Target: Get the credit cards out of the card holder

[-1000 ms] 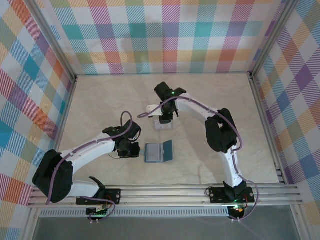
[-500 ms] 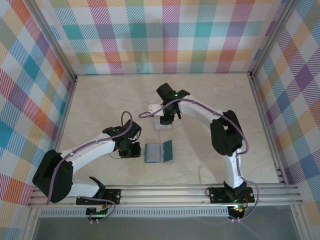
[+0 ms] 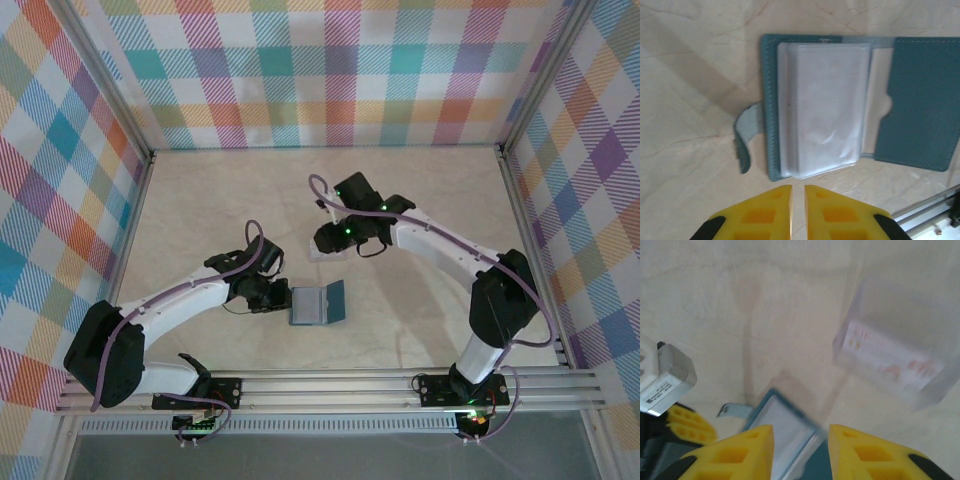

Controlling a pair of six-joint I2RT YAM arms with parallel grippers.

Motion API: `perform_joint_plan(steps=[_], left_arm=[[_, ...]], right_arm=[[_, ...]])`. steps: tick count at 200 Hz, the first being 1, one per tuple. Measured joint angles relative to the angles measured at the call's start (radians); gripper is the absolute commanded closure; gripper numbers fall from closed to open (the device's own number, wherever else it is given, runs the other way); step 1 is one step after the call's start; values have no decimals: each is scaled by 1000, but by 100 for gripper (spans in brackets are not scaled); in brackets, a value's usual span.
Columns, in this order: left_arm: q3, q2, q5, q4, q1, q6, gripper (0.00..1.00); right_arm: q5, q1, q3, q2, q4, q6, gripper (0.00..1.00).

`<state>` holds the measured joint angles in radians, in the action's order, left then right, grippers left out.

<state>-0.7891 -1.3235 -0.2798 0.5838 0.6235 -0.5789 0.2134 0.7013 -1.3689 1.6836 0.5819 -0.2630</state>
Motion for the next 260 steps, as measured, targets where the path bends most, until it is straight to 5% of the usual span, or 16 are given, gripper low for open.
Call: perform_joint_plan(steps=[30,70,108,148,260], left_arm=[[-27,-47,-8,-9,-11,2,88],[-49,-135,-7,-17,-64,28,90],[-55,-209,3,-17,-66,54,91],[-54,-219,13,-15,-69,71,92],[4,-222,8,-64,-117,76,92]], right_arm=[[130,13,145,-6,-71,-288,68],[179,77,225,-5,-103,-462,66],[185,132,220,6,-135,-531,66],[171,178,196,72,-141,-578,77],[163,217,73,286,-145,-597,80]])
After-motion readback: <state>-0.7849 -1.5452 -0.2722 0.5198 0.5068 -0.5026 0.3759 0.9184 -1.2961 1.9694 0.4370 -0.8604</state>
